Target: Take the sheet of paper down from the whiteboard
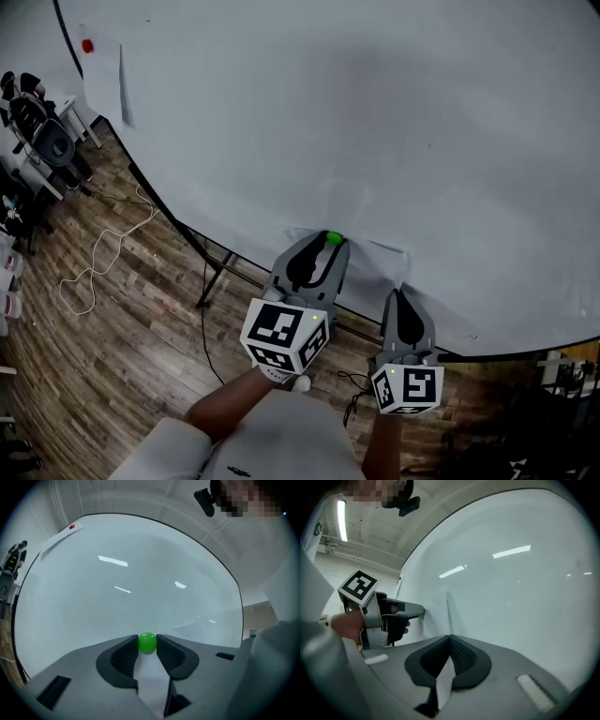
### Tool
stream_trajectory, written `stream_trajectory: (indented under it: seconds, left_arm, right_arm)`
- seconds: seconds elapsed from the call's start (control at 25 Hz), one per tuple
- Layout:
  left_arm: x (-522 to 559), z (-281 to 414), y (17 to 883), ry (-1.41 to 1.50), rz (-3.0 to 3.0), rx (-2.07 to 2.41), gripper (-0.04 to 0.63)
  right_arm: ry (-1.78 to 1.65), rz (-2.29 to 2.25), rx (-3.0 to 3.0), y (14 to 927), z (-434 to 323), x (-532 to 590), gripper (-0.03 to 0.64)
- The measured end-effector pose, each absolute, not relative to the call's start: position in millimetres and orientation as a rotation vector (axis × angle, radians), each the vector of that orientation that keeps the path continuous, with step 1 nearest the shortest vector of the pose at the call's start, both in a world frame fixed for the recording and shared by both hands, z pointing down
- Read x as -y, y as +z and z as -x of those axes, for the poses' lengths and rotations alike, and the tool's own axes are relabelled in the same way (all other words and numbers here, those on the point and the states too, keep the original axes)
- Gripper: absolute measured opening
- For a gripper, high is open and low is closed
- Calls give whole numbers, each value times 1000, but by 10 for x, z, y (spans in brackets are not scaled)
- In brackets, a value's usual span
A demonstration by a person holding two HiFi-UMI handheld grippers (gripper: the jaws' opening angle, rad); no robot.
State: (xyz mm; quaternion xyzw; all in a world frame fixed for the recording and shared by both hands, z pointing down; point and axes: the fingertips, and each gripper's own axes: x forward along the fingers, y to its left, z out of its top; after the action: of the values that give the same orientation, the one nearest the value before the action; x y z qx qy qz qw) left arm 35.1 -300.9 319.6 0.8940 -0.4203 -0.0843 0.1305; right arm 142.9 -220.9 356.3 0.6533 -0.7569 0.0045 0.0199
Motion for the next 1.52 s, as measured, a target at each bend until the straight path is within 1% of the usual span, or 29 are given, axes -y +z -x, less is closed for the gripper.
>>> stream_trajectory:
  seconds: [0.68, 1.08, 1.52]
  left_arm:
    - [2628, -30, 3328, -202, -2635, 1104, 124]
    - [2393, 86, 3517, -95, -2701, 1001, 123]
    - [2330, 194, 3808, -2, -2818, 936, 123]
  right_arm:
    - [-13, -2201, 2260, 3439, -1484, 1820, 9]
    - [31, -2377, 2101, 3573, -1863, 1348, 9]
    - [-9, -2477, 1880, 3674, -2240, 797, 9]
